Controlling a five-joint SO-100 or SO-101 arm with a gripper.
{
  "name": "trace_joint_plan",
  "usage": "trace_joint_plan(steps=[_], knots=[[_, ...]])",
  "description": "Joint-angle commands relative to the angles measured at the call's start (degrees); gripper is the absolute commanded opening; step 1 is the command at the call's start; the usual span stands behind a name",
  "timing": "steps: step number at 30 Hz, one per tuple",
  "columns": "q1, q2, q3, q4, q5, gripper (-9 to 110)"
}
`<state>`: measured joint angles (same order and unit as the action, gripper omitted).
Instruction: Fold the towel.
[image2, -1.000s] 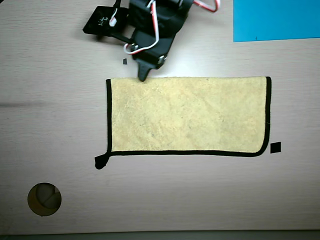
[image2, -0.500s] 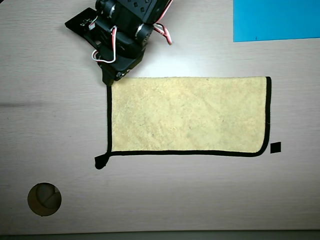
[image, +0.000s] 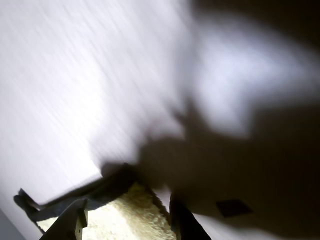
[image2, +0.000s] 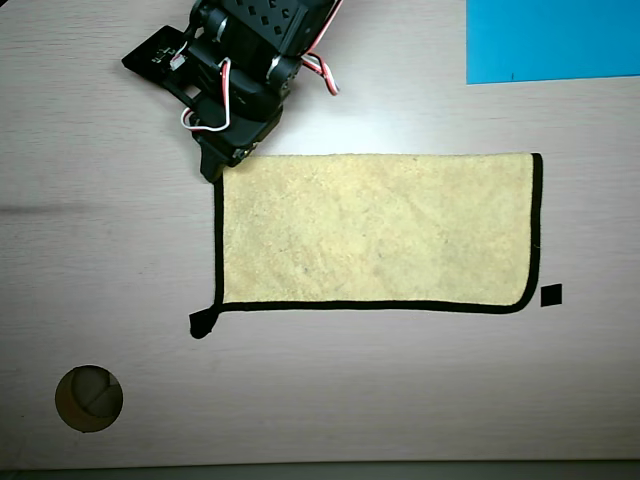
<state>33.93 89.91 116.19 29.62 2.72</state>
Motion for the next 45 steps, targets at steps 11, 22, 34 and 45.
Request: trace_joint_plan(steps=[11,22,34,45], knots=[[-5.0,-2.2,-2.5,-4.2,-3.7,16],[-3.0,-2.4,-2.5,-7.6,-12.9,0],[-1.4,10.9,5.6,-7.5,-27.6,0],[-9.1,23.8,10.1,-7.1,-39.9,0]])
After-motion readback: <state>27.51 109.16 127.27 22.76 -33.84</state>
